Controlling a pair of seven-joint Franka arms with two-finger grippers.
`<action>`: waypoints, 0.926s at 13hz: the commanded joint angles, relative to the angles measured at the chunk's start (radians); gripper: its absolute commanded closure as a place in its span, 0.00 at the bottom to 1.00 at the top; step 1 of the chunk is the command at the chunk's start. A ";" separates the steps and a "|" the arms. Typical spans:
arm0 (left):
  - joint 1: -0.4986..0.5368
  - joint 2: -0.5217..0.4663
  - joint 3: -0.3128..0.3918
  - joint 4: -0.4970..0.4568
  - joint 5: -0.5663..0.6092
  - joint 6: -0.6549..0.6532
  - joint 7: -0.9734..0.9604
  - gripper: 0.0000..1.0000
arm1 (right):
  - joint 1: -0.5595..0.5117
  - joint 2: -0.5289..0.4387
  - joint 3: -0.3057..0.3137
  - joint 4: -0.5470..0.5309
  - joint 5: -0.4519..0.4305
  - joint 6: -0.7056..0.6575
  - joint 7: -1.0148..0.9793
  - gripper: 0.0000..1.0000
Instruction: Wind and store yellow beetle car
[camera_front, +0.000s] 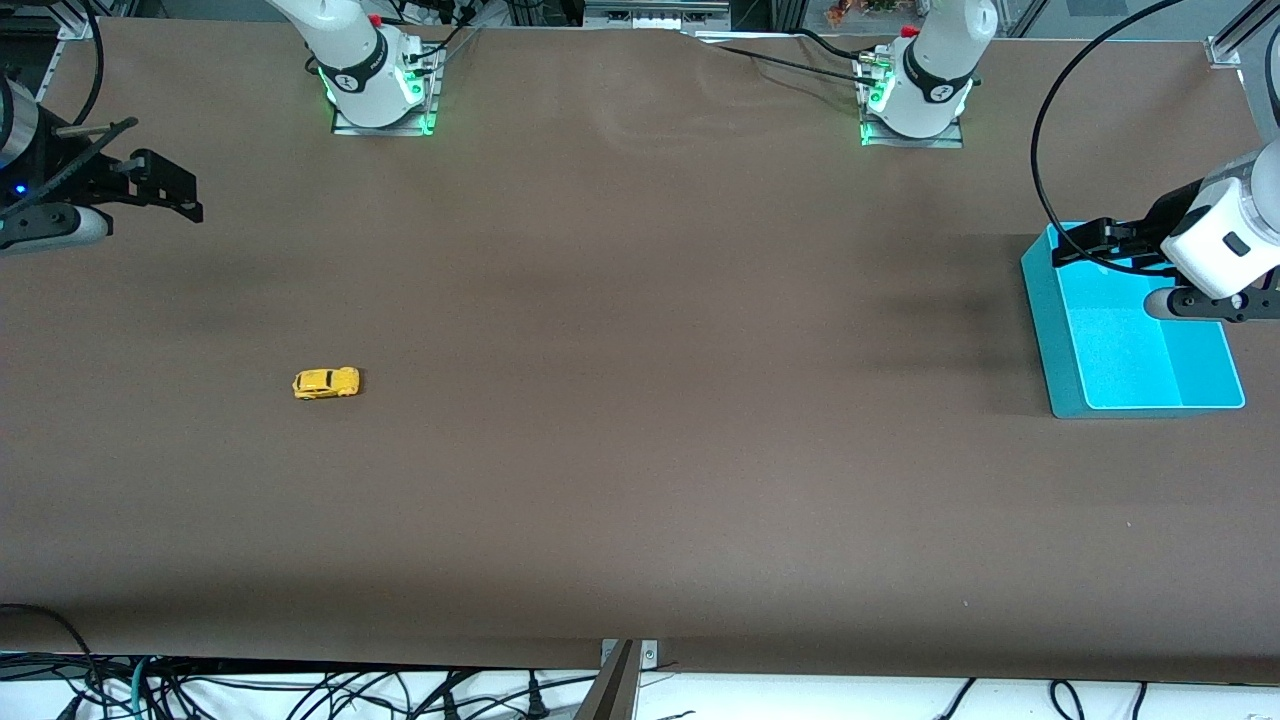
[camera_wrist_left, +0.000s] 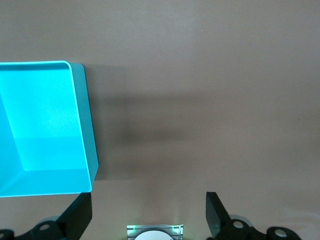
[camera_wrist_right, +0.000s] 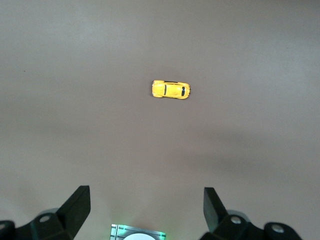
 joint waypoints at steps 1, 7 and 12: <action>0.008 -0.006 -0.007 -0.003 0.001 -0.006 0.000 0.00 | -0.016 0.018 0.010 0.039 -0.006 -0.013 0.013 0.00; 0.008 -0.006 -0.007 0.000 0.002 -0.005 0.000 0.00 | -0.018 0.020 0.010 0.042 -0.068 0.000 0.009 0.00; 0.004 -0.006 -0.008 0.008 0.004 -0.005 0.000 0.00 | -0.018 0.018 0.009 0.044 -0.062 0.006 0.015 0.00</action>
